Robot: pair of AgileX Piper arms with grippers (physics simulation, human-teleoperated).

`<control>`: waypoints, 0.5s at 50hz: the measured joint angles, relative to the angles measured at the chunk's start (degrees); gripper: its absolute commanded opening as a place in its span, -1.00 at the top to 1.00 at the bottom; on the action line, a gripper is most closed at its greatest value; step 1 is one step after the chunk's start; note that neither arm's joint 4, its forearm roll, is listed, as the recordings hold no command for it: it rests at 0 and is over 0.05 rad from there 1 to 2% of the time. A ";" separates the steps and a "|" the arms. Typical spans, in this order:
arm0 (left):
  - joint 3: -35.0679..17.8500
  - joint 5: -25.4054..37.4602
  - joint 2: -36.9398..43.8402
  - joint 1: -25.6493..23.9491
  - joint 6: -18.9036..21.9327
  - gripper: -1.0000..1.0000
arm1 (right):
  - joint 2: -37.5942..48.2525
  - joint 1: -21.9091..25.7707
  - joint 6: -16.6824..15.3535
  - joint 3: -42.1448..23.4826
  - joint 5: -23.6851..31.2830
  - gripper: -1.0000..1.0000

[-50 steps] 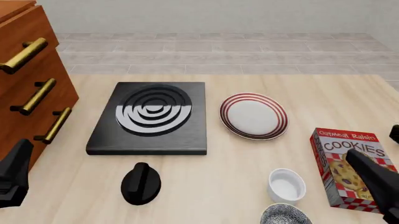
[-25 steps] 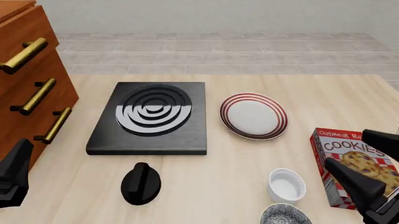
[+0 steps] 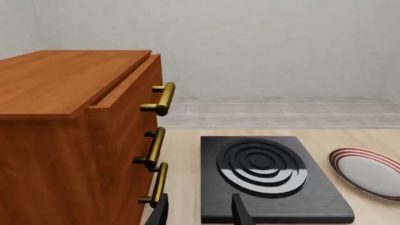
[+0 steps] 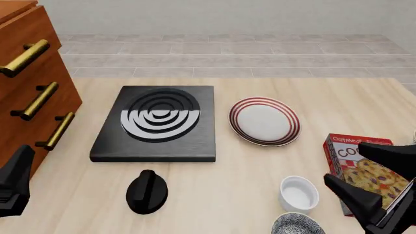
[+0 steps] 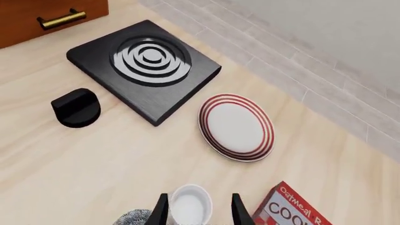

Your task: Pick the akita bowl next to the ramekin and place it on the plate.

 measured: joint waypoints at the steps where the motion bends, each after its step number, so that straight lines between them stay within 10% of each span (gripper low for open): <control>1: 0.00 0.00 0.00 0.00 0.00 -1.00 | 0.18 0.12 0.02 -0.12 0.13 -1.00; 25: 0.00 0.00 0.00 0.00 0.00 -1.00 | 3.76 3.48 1.38 -1.15 2.75 -1.00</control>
